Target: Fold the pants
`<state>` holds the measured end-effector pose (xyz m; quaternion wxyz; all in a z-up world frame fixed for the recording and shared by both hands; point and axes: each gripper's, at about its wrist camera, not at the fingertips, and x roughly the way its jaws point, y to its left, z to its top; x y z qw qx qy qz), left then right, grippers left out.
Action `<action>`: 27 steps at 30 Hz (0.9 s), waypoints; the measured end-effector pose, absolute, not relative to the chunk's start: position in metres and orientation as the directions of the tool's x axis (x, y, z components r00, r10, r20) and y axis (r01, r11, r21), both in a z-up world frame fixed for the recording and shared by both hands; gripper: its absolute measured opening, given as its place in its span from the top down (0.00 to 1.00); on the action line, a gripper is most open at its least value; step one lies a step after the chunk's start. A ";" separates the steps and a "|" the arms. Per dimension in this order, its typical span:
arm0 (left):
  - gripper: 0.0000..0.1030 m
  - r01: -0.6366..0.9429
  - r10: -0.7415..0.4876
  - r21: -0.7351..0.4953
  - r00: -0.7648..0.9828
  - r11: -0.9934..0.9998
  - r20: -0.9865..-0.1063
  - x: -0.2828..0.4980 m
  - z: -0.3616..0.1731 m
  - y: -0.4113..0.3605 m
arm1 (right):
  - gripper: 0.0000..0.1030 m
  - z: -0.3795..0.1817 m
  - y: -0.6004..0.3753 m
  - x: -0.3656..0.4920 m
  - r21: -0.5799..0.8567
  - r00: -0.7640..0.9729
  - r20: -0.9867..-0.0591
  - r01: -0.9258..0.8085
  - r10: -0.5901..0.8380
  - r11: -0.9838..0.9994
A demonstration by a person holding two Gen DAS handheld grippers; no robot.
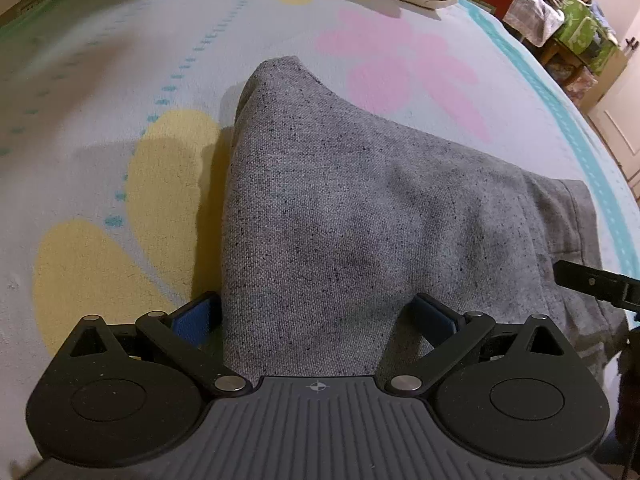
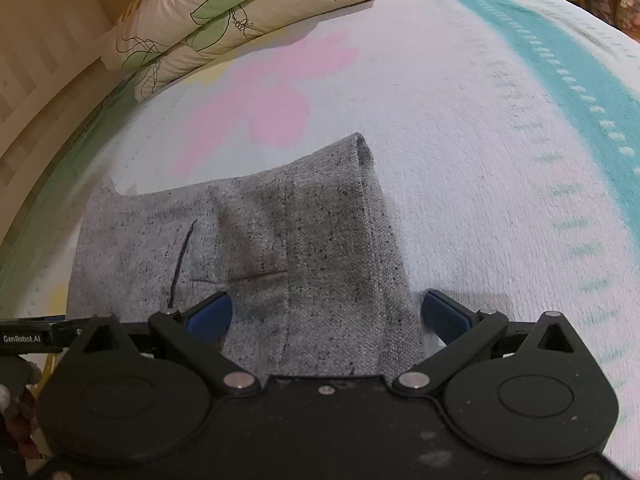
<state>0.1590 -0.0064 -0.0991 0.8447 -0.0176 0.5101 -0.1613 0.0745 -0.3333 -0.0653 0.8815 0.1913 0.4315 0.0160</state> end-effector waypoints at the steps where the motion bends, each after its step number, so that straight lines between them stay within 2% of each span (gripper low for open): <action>1: 0.01 0.254 -0.290 -0.195 0.427 0.947 -0.856 0.159 -0.098 -0.006 | 0.00 -0.065 -0.335 0.074 0.355 0.628 -0.753 0.138 0.196 0.925; 5: 0.01 0.248 -0.300 -0.208 0.428 0.946 -0.852 0.160 -0.098 -0.004 | 0.00 -0.066 -0.339 0.073 0.385 0.636 -0.743 0.147 0.211 0.911; 6: 0.01 0.241 -0.304 -0.216 0.430 0.946 -0.850 0.161 -0.098 -0.003 | 0.04 -0.065 -0.343 0.072 0.394 0.640 -0.737 0.146 0.217 0.907; 7: 0.01 0.232 -0.311 -0.229 0.432 0.945 -0.846 0.162 -0.099 0.000 | 0.26 -0.064 -0.345 0.070 0.418 0.647 -0.725 0.143 0.235 0.897; 8: 0.01 0.216 -0.319 -0.247 0.437 0.945 -0.841 0.163 -0.099 0.003 | 0.35 -0.064 -0.350 0.069 0.461 0.645 -0.715 0.147 0.269 0.875; 9: 0.01 0.195 -0.325 -0.264 0.443 0.945 -0.836 0.163 -0.099 0.005 | 0.51 -0.063 -0.354 0.068 0.501 0.644 -0.705 0.157 0.297 0.851; 10: 0.01 0.172 -0.328 -0.280 0.448 0.944 -0.832 0.164 -0.099 0.007 | 0.59 -0.061 -0.356 0.067 0.515 0.644 -0.703 0.168 0.301 0.841; 11: 0.01 0.163 -0.331 -0.288 0.451 0.944 -0.829 0.165 -0.099 0.007 | 0.62 -0.059 -0.356 0.065 0.511 0.640 -0.709 0.177 0.296 0.841; 12: 0.10 0.166 -0.337 -0.293 0.457 0.942 -0.823 0.164 -0.098 0.007 | 0.68 -0.054 -0.353 0.063 0.493 0.635 -0.719 0.178 0.283 0.852; 13: 0.45 0.171 -0.334 -0.287 0.480 0.942 -0.811 0.162 -0.095 0.007 | 0.71 -0.049 -0.350 0.062 0.475 0.634 -0.724 0.172 0.273 0.863; 15: 0.80 0.145 -0.312 -0.278 0.508 0.950 -0.802 0.159 -0.089 0.009 | 0.73 -0.034 -0.340 0.059 0.433 0.641 -0.725 0.138 0.253 0.891; 16: 0.85 0.131 -0.322 -0.298 0.511 0.945 -0.797 0.158 -0.088 0.012 | 0.75 -0.026 -0.336 0.058 0.417 0.646 -0.722 0.120 0.248 0.901; 18: 0.90 0.126 -0.341 -0.324 0.524 0.937 -0.781 0.155 -0.085 0.019 | 0.76 -0.010 -0.329 0.056 0.400 0.658 -0.711 0.090 0.247 0.912; 22: 0.92 0.191 -0.363 -0.311 0.588 0.931 -0.723 0.140 -0.058 0.026 | 0.77 0.023 -0.318 0.056 0.380 0.690 -0.674 0.015 0.265 0.925; 27: 0.92 0.244 -0.340 -0.237 0.674 0.940 -0.656 0.145 -0.019 0.041 | 0.77 0.048 -0.295 0.079 0.370 0.714 -0.627 -0.078 0.311 0.926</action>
